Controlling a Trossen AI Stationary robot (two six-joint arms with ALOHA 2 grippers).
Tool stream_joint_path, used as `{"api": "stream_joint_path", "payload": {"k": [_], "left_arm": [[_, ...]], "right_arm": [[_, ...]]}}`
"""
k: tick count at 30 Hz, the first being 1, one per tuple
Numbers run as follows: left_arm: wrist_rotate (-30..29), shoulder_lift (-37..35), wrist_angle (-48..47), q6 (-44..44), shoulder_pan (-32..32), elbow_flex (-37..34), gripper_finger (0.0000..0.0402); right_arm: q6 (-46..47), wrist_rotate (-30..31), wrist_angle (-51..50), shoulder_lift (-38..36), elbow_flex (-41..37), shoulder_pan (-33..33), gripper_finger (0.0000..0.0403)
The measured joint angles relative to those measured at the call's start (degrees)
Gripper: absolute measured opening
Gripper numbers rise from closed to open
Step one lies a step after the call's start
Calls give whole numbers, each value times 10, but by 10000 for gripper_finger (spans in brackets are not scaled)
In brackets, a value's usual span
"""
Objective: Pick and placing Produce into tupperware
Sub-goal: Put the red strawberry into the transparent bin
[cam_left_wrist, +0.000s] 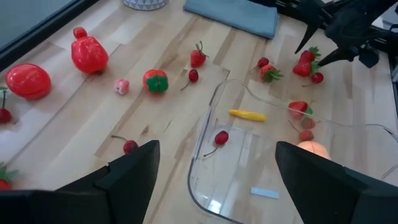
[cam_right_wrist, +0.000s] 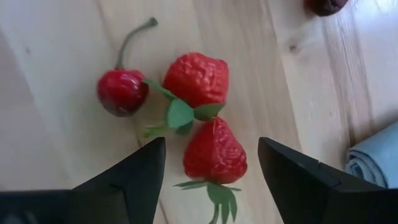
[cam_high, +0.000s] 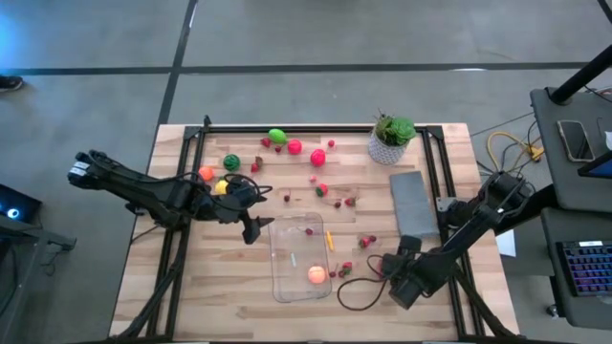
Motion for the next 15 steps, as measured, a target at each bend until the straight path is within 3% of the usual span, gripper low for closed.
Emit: {"api": "stream_joint_path", "payload": {"k": [7, 15], "left_arm": [[-1, 0, 0, 1, 0, -1, 306], [-6, 0, 0, 1, 0, -2, 306]], "right_arm": [[2, -10, 3, -4, -9, -3, 233], [0, -13, 5, -4, -10, -4, 160]]}}
